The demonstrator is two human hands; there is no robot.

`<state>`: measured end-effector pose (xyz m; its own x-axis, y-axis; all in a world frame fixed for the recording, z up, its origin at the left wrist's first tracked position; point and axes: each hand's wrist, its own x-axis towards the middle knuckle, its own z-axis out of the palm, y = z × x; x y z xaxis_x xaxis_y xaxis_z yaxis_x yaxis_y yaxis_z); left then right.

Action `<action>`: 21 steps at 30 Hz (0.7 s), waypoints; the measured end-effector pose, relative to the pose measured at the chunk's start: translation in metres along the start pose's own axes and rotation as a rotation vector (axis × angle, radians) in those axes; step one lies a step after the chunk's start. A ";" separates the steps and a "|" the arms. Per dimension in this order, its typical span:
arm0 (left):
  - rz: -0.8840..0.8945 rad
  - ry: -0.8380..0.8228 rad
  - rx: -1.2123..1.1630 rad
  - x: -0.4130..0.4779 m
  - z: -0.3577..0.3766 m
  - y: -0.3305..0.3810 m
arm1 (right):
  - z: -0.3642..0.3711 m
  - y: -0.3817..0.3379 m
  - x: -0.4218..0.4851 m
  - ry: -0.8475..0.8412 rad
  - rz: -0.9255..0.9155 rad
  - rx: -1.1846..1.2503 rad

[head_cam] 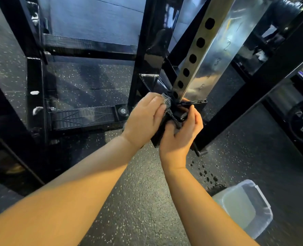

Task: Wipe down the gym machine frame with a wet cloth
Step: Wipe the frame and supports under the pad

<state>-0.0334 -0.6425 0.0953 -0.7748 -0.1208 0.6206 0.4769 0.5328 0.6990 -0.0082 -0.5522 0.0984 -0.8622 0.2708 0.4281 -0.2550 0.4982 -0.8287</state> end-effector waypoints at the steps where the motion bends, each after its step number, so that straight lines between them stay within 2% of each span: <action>1: -0.123 0.047 -0.074 0.001 0.001 0.006 | -0.001 -0.003 -0.001 -0.004 0.006 0.007; 4: -0.473 0.113 -0.238 0.001 0.006 0.016 | -0.002 -0.009 -0.003 0.014 -0.061 -0.024; 7: -0.725 0.085 -0.402 -0.005 0.005 0.017 | -0.002 -0.018 -0.007 0.024 -0.268 -0.094; 9: -0.861 0.056 -0.494 -0.016 0.002 0.019 | 0.000 -0.018 -0.002 0.040 -0.329 -0.108; 10: -0.879 0.065 -0.513 -0.023 0.002 0.022 | 0.000 -0.015 0.002 0.056 -0.324 -0.108; 13: -0.745 0.115 -0.397 -0.041 0.008 0.026 | 0.002 -0.005 0.010 0.076 -0.221 -0.071; 15: -0.697 0.106 -0.349 -0.043 0.013 0.027 | 0.003 -0.001 0.007 0.060 -0.221 -0.088; 19: -0.634 0.032 -0.278 -0.027 0.015 0.022 | 0.004 0.002 0.009 0.088 -0.205 -0.064; 21: -0.701 -0.040 -0.319 -0.026 0.013 0.015 | 0.001 0.003 0.009 0.072 -0.213 -0.080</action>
<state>-0.0109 -0.6204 0.0852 -0.9515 -0.3072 -0.0147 -0.0395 0.0747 0.9964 -0.0167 -0.5492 0.0993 -0.7588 0.2093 0.6168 -0.3893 0.6136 -0.6870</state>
